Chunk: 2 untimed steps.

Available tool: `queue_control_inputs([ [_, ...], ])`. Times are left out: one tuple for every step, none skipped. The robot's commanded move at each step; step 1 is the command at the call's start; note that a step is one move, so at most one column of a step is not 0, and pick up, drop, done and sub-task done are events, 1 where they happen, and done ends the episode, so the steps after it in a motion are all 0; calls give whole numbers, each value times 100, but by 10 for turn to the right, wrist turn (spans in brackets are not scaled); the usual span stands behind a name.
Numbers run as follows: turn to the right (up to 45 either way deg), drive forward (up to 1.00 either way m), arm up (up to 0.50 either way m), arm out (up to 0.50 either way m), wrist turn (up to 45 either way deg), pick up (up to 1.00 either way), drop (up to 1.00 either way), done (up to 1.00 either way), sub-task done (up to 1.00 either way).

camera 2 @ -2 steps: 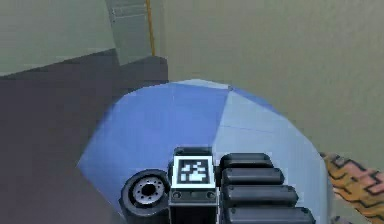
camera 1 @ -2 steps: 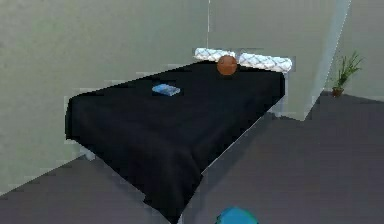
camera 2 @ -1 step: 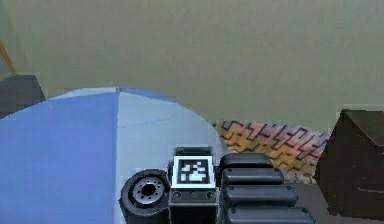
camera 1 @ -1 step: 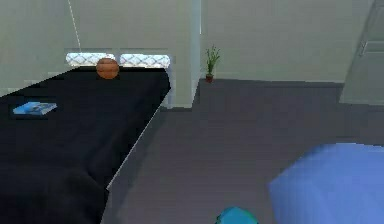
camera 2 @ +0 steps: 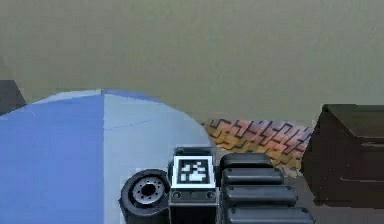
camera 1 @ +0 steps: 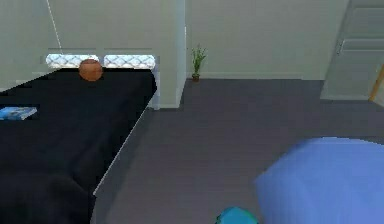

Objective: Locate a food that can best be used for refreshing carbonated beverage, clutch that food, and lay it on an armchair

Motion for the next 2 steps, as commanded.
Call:
queue_control_inputs([
  [0,70,0,0,0,0,0,0,0],
  [330,0,0,0,0,0,0,0,0],
])
